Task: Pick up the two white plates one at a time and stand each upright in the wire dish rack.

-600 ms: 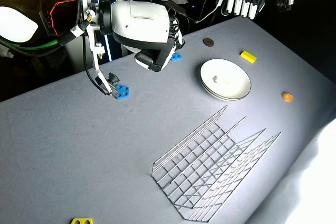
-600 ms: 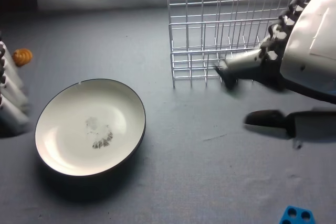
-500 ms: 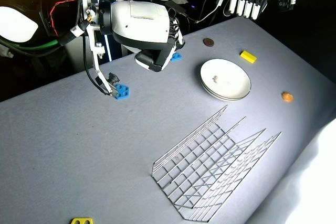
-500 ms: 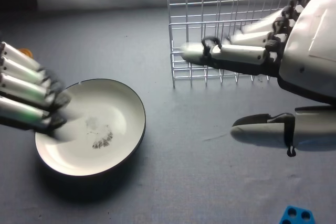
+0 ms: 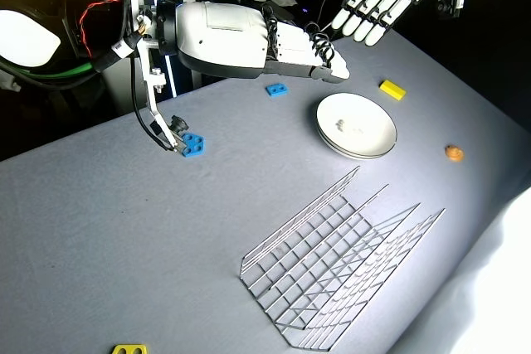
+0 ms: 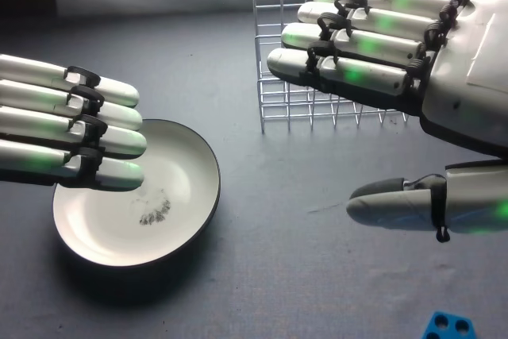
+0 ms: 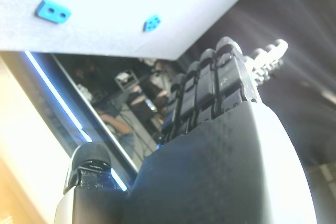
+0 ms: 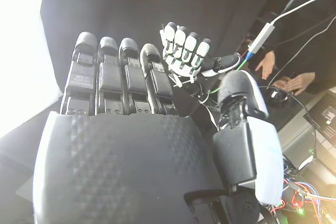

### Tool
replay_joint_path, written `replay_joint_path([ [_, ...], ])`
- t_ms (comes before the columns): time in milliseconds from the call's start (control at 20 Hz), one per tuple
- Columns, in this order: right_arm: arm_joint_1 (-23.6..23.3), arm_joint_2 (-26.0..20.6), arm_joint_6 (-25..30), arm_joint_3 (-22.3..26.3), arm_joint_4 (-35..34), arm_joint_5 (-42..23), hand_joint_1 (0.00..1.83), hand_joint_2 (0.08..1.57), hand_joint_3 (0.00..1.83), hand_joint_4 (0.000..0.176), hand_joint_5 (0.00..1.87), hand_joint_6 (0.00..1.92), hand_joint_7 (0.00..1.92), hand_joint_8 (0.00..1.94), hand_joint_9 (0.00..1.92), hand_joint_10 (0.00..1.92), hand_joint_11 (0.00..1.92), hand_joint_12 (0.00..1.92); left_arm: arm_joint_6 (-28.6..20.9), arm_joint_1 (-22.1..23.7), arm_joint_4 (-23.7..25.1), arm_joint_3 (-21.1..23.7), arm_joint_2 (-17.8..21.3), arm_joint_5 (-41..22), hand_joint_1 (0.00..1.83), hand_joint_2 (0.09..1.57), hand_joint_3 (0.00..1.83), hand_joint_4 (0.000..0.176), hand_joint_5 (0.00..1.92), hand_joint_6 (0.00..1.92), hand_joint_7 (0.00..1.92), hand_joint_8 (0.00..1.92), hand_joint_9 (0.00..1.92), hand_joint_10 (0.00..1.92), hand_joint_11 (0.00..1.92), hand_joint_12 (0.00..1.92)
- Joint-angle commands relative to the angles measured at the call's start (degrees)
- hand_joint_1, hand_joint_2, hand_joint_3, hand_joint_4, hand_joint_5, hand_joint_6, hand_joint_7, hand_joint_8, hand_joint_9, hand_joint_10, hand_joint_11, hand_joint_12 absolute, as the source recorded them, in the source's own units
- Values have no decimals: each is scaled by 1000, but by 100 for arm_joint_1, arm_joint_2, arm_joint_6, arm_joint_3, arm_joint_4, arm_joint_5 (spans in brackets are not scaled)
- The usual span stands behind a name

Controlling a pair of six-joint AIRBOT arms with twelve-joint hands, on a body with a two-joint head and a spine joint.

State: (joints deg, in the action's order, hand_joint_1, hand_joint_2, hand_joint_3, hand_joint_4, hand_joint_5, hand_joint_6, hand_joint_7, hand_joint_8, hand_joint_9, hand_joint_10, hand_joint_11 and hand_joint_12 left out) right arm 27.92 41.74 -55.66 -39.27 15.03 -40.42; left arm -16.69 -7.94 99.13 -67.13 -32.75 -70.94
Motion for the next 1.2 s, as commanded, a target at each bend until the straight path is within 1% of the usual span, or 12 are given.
replay_joint_path([
  [0, -49, -13, 6, 41, -85, -709, 0, 1130, 0, 0, 0, 0, 0, 0, 0, 0, 0, 0, -103, 171, -283, -33, 81, -163, 0, 1066, 0, 0, 0, 0, 0, 0, 0, 0, 0, 0],
  [100, -49, -13, 6, 41, -85, -709, 0, 1098, 0, 0, 0, 0, 0, 0, 0, 0, 0, 0, -310, 443, 30, -36, 149, -169, 0, 1066, 0, 0, 0, 0, 0, 0, 0, 0, 0, 0],
  [250, -50, -12, 6, 45, -45, -713, 0, 1126, 2, 0, 0, 0, 0, 0, 0, 0, 0, 0, -585, 1153, 848, -58, 231, -351, 0, 1063, 0, 0, 0, 0, 0, 0, 0, 0, 0, 0],
  [350, -50, -10, 6, 48, -12, -719, 0, 1133, 5, 0, 0, 0, 0, 0, 0, 0, 0, 0, -884, 1517, 937, -183, 227, -351, 0, 1061, 0, 0, 0, 0, 0, 0, 0, 0, 0, 0],
  [450, -50, -2, 6, 48, 21, -739, 0, 1131, 3, 0, 0, 0, 0, 0, 0, 0, 0, 0, -1122, 1874, 1265, -196, 220, -343, 0, 1041, 0, 0, 0, 0, 0, 0, 0, 0, 0, 0],
  [500, -51, 0, 6, 48, 22, -739, 0, 1139, 7, 0, 0, 0, 0, 0, 0, 0, 0, 0, -1182, 1946, 1363, -171, 220, -343, 0, 1033, 0, 0, 0, 0, 0, 0, 0, 0, 0, 0],
  [700, -47, 16, 3, 48, 25, -744, 0, 1139, 5, 0, 0, 0, 0, 0, 0, 0, 0, 0, -1181, 1944, 1355, -139, 238, -348, 0, 1034, 0, 0, 0, 0, 0, 0, 0, 0, 0, 0],
  [750, -49, 28, 2, 47, 37, -744, 0, 1157, 13, 0, 0, 0, 0, 0, 0, 0, 0, 0, -1079, 1836, 1281, -182, 236, -342, 0, 1032, 0, 0, 0, 0, 0, 0, 0, 0, 0, 0],
  [800, -50, 32, 2, 47, 41, -745, 0, 1166, 15, 0, 10, 4, 0, 0, 0, 0, 0, 0, -844, 1613, 1129, -225, 227, -303, 0, 1029, 0, 0, 0, 0, 0, 0, 0, 0, 0, 0],
  [950, -49, 34, 2, 47, 42, -747, 0, 1155, 7, 0, 0, 0, 0, 0, 0, 0, 0, 0, -269, 735, 587, -350, 112, -133, 0, 1033, 0, 0, 0, 0, 0, 0, 0, 0, 0, 0],
  [1050, -48, 33, 2, 47, 42, -747, 0, 1162, 9, 0, 17, 7, 0, 0, 0, 0, 0, 0, 166, 27, 87, -386, 31, -12, 0, 1024, 0, 0, 0, 0, 0, 0, 0, 0, 0, 0],
  [1150, -47, 33, 2, 47, 42, -747, 0, 1169, 10, 0, 1, 0, 0, 0, 0, 0, 0, 0, 409, -422, -148, -389, -14, 78, 0, 1025, 0, 0, 0, 0, 0, 0, 0, 0, 0, 0],
])
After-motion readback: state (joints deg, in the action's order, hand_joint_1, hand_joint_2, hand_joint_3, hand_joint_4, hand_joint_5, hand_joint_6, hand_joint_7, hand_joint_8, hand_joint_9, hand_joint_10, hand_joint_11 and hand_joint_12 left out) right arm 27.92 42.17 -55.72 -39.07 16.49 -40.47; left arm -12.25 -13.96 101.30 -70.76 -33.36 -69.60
